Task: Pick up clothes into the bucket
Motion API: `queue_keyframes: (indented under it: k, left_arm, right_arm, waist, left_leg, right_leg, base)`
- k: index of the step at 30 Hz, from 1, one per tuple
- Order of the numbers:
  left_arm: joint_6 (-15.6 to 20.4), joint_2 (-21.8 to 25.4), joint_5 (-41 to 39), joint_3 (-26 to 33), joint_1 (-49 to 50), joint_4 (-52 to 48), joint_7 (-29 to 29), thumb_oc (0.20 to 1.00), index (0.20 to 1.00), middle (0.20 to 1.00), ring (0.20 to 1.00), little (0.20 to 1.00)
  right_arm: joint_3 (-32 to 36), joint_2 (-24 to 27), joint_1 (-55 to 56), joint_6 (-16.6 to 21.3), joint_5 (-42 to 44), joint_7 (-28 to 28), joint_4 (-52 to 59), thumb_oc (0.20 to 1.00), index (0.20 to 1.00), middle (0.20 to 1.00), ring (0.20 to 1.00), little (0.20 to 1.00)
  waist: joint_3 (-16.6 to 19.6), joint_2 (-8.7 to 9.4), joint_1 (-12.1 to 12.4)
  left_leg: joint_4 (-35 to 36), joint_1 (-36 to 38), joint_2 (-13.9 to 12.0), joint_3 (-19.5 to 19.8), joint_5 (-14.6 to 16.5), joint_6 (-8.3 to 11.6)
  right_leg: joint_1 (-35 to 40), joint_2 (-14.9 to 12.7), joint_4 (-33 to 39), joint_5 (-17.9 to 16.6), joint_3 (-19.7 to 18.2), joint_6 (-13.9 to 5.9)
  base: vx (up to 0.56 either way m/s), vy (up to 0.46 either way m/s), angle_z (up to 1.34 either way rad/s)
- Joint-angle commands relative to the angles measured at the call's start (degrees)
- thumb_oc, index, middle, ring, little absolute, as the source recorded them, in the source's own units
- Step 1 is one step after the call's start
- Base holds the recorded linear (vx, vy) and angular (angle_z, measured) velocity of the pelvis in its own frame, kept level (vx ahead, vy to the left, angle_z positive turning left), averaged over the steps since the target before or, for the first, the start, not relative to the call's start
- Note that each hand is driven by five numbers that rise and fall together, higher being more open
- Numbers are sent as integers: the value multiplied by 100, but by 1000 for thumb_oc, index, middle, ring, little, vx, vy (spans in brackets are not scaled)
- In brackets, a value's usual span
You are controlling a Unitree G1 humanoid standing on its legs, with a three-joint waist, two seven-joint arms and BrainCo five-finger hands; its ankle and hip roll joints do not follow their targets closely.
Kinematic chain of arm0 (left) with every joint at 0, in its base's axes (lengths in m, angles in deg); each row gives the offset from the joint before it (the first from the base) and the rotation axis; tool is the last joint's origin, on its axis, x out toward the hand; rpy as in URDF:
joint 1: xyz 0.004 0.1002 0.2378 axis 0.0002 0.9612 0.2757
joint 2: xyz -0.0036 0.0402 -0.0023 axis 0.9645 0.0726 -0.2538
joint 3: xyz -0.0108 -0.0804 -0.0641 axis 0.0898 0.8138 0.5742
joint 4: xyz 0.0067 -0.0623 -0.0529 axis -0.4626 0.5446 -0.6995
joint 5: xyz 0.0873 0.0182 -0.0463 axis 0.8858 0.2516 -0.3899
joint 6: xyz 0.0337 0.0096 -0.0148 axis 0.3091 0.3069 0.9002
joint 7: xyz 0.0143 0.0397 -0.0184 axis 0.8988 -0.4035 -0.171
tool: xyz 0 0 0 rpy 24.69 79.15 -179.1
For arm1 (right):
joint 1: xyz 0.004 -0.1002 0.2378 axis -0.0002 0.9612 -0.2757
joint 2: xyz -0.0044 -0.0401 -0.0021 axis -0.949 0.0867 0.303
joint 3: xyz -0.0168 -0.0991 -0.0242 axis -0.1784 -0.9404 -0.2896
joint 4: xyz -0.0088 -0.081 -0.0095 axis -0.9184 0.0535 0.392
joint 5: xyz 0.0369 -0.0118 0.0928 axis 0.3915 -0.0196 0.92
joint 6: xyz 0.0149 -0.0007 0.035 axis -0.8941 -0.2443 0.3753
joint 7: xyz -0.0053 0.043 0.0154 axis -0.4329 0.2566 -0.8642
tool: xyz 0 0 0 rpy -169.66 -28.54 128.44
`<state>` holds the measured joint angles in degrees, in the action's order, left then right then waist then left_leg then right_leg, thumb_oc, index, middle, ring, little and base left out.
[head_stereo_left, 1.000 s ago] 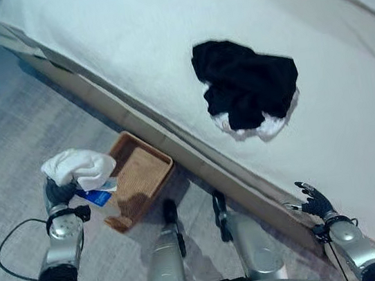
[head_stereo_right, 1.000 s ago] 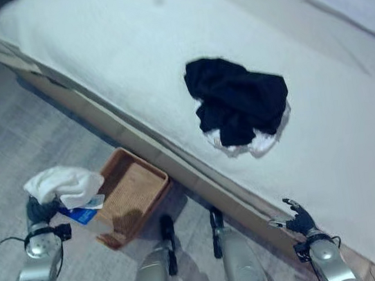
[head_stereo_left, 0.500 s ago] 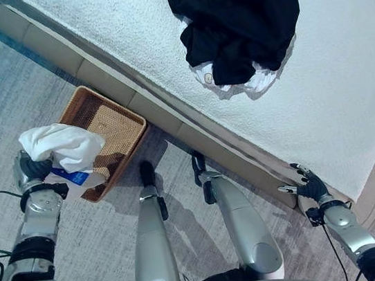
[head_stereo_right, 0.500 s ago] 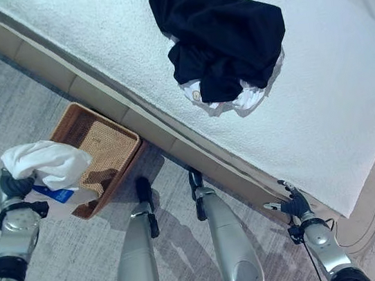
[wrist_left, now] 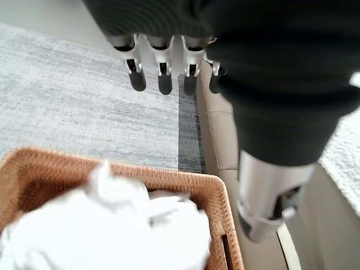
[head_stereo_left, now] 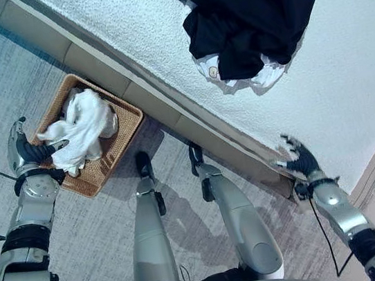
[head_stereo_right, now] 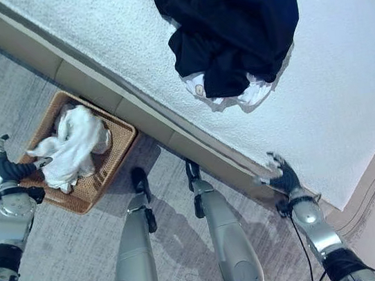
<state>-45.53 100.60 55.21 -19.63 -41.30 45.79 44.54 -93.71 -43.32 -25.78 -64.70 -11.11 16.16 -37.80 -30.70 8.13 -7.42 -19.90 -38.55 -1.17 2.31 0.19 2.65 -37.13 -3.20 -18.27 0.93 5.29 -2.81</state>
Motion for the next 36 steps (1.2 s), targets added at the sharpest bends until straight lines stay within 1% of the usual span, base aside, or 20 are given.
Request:
queue_keyframes:
  k: [1, 4, 8, 11, 12, 13, 14, 19, 21, 22, 23, 24, 26, 29, 31, 32, 33, 34, 35, 36]
  left_arm:
    - [14, 199, 301, 122, -49, 194, -168, 1000, 1000, 1000, 1000, 1000]
    - [61, -52, 229, 242, 189, -34, -230, 1000, 1000, 1000, 1000, 1000]
    - [217, -606, 84, 205, 567, -319, -243, 1000, 1000, 1000, 1000, 1000]
    - [313, -1135, -95, -20, 852, -549, -157, 1000, 1000, 1000, 1000, 1000]
    - [346, -1303, -180, -99, 845, -339, -111, 1000, 1000, 1000, 1000, 1000]
    - [346, -1303, -180, -99, 845, -339, -111, 1000, 1000, 1000, 1000, 1000]
    - [390, -1706, -399, -394, 953, -170, 19, 1000, 1000, 1000, 1000, 1000]
    - [477, -2241, -676, -1084, 1169, -19, 295, 1000, 1000, 1000, 1000, 1000]
    - [483, -2349, -642, -1435, 1188, 21, 369, 1000, 1000, 1000, 1000, 1000]
    - [503, -2415, -648, -1712, 1204, -20, 459, 1000, 1000, 1000, 1000, 1000]
    - [512, -2454, -632, -1841, 1173, -36, 479, 1000, 1000, 1000, 1000, 1000]
    - [513, -2456, -632, -1840, 1172, -36, 479, 1000, 1000, 1000, 1000, 1000]
    - [529, -2467, -545, -2179, 1126, -45, 601, 1000, 1000, 1000, 1000, 1000]
    - [528, -2531, -530, -2468, 1045, -105, 671, 1000, 1000, 1000, 1000, 1000]
    - [584, -2615, -816, -2553, 1022, -182, 757, 1000, 1000, 1000, 1000, 1000]
    - [583, -2619, -817, -2550, 1021, -182, 758, 1000, 1000, 1000, 1000, 1000]
    - [617, -2673, -1018, -2577, 1007, -298, 889, 1000, 1000, 1000, 1000, 1000]
    - [632, -2692, -1090, -2544, 994, -311, 989, 1000, 1000, 1000, 1000, 1000]
    - [649, -2696, -1161, -2506, 987, -301, 1121, 1000, 1000, 1000, 1000, 1000]
    - [660, -2774, -1285, -2434, 1048, -350, 1298, 1000, 1000, 1000, 1000, 1000]
  right_arm:
    - [292, 429, -9, 350, -254, -462, 709, 1000, 1000, 1000, 1000, 1000]
    - [677, 502, -111, 425, -473, -792, 1370, 1000, 1000, 1000, 1000, 1000]
    - [981, 638, -782, 374, -700, -1370, 1306, 1000, 1000, 1000, 1000, 1000]
    - [937, 816, -1585, 168, -666, -1714, 707, 1000, 1000, 1000, 1000, 1000]
    - [812, 889, -1964, 145, -558, -1792, 399, 1000, 1000, 1000, 1000, 1000]
    - [812, 889, -1964, 145, -558, -1792, 399, 1000, 1000, 1000, 1000, 1000]
    - [514, 1221, -2790, -10, -421, -1937, -429, 1000, 1000, 1000, 1000, 1000]
    - [-280, 1859, -4640, -307, -130, -2144, -2377, 1000, 1000, 1000, 1000, 1000]
    - [-620, 2037, -5251, -410, -18, -2105, -3232, 1000, 1000, 1000, 1000, 1000]
    - [-954, 2191, -5754, -481, 73, -2049, -3926, 1000, 1000, 1000, 1000, 1000]
    - [-1151, 2256, -5972, -515, 91, -1980, -4256, 1000, 1000, 1000, 1000, 1000]
    - [-1155, 2256, -5976, -514, 91, -1980, -4258, 1000, 1000, 1000, 1000, 1000]
    - [-1614, 2309, -6335, -611, -96, -1818, -4745, 1000, 1000, 1000, 1000, 1000]
    - [-1866, 2308, -6511, -682, -186, -1669, -5188, 1000, 1000, 1000, 1000, 1000]
    - [-2178, 2280, -6566, -812, -386, -1338, -5503, 1000, 1000, 1000, 1000, 1000]
    - [-2189, 2280, -6578, -810, -384, -1335, -5511, 1000, 1000, 1000, 1000, 1000]
    - [-2414, 2327, -6592, -843, -491, -1005, -5586, 1000, 1000, 1000, 1000, 1000]
    - [-2636, 2361, -6524, -836, -604, -618, -5556, 614, 614, 614, 614, 614]
    - [-2946, 2402, -6500, -792, -741, -188, -5440, 561, 561, 561, 561, 561]
    - [-3216, 2482, -6458, -760, -794, 228, -5284, 216, 216, 216, 216, 216]
  waist:
    - [91, 63, 21]
    - [91, -48, 68]
    - [91, -182, 195]
    - [91, -288, 347]
    - [91, -323, 386]
    - [91, -323, 386]
    - [91, -404, 517]
    - [91, -593, 776]
    - [91, -657, 881]
    - [91, -740, 945]
    - [91, -787, 960]
    - [91, -788, 957]
    - [91, -847, 998]
    - [91, -935, 1049]
    - [91, -993, 1107]
    - [91, -998, 1101]
    - [91, -1035, 1131]
    - [91, -1035, 1139]
    - [91, -1030, 1146]
    - [91, -1025, 1137]
  left_leg:
    - [-170, 28, 81, 74, 151, -64]
    - [-95, 74, 123, 89, 144, -74]
    - [50, 154, 172, 136, 101, -76]
    - [242, 221, 204, 171, 25, -70]
    - [339, 263, 207, 186, -21, -59]
    - [339, 263, 207, 186, -21, -59]
    - [574, 358, 229, 233, -130, -41]
    - [1148, 516, 203, 383, -436, 29]
    - [1294, 533, 206, 474, -528, 47]
    - [1370, 511, 230, 558, -576, 61]
    - [1361, 471, 248, 595, -582, 67]
    - [1360, 469, 249, 596, -582, 67]
    - [1324, 388, 279, 637, -578, 67]
    - [1306, 266, 290, 710, -597, 66]
    - [1329, 185, 297, 790, -644, 72]
    - [1329, 182, 298, 793, -644, 72]
    - [1390, 158, 296, 850, -685, 80]
    - [1420, 148, 288, 878, -709, 89]
    - [1438, 119, 289, 902, -739, 101]
    - [1456, 107, 295, 960, -784, 124]
  right_leg:
    - [111, -360, 286, -252, -125, -455]
    - [127, -386, 255, -211, -110, -445]
    - [166, -420, 270, -200, -74, -434]
    - [180, -441, 306, -208, -47, -433]
    - [197, -449, 325, -208, -35, -430]
    - [197, -449, 325, -208, -35, -430]
    - [212, -456, 353, -215, 6, -421]
    - [257, -486, 496, -250, 199, -416]
    - [255, -510, 486, -230, 296, -412]
    - [228, -534, 456, -200, 365, -403]
    - [185, -548, 410, -171, 404, -396]
    - [184, -549, 410, -171, 405, -396]
    - [104, -571, 336, -139, 448, -381]
    - [-9, -583, 248, -103, 485, -372]
    - [-111, -590, 181, -85, 509, -365]
    - [-113, -592, 179, -83, 512, -365]
    - [-146, -610, 154, -62, 545, -363]
    - [-173, -612, 135, -59, 556, -362]
    - [-196, -607, 124, -53, 570, -353]
    - [-199, -615, 110, -41, 608, -342]
  base:
    - [0, 0, 0]
    - [0, 0, 0]
    - [12, -4, 3]
    - [18, -17, 5]
    - [0, 0, 0]
    - [23, -26, 7]
    - [20, -28, 8]
    - [21, -51, 19]
    - [15, -60, 23]
    - [13, -80, 31]
    - [11, -62, 28]
    - [4, -40, 26]
    - [12, -38, 26]
    - [19, -42, 15]
    - [15, -55, 9]
    - [16, -75, 9]
    - [11, -65, 9]
    - [17, -91, 9]
    - [19, -93, 7]
    - [17, -72, 5]
